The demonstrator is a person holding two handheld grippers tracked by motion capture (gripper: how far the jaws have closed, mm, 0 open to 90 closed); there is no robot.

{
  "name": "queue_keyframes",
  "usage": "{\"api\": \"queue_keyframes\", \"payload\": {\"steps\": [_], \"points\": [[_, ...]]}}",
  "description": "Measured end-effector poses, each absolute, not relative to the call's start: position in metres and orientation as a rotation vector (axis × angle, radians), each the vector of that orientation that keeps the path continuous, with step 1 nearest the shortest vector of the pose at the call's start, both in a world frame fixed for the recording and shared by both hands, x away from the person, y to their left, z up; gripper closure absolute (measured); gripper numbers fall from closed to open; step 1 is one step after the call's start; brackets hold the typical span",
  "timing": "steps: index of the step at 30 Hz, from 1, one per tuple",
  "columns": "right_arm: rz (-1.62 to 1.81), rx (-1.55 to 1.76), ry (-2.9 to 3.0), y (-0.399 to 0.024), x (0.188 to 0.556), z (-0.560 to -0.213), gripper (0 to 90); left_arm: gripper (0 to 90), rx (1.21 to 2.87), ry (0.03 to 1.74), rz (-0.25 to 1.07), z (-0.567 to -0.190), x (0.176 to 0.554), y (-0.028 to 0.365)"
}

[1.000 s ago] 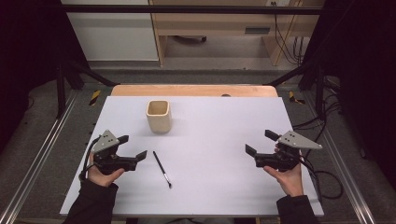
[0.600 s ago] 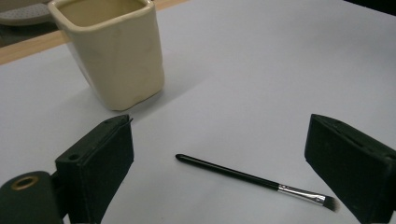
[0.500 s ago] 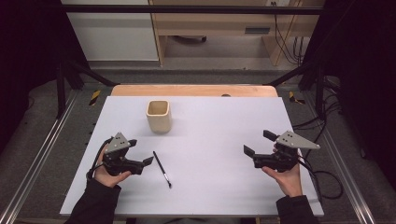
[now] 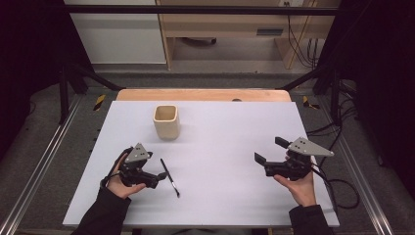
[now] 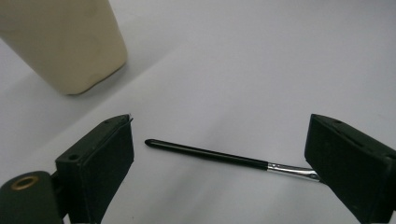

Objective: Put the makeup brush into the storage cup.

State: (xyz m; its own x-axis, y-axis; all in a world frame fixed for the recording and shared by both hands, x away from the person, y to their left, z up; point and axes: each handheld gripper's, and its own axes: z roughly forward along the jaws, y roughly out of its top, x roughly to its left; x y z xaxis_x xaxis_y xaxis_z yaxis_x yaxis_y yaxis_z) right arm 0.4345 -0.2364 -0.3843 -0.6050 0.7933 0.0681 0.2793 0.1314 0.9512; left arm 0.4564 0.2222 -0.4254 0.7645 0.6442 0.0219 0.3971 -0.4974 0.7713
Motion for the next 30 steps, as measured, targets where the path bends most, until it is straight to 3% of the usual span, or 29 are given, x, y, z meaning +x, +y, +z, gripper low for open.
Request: {"api": "queue_keyframes", "payload": {"steps": [30], "points": [[1.482,1.032,1.954,-0.236,0.435,-0.385,5.9,14.6,2.356,0.634,0.27,-0.458,0.467,0.191]]}}
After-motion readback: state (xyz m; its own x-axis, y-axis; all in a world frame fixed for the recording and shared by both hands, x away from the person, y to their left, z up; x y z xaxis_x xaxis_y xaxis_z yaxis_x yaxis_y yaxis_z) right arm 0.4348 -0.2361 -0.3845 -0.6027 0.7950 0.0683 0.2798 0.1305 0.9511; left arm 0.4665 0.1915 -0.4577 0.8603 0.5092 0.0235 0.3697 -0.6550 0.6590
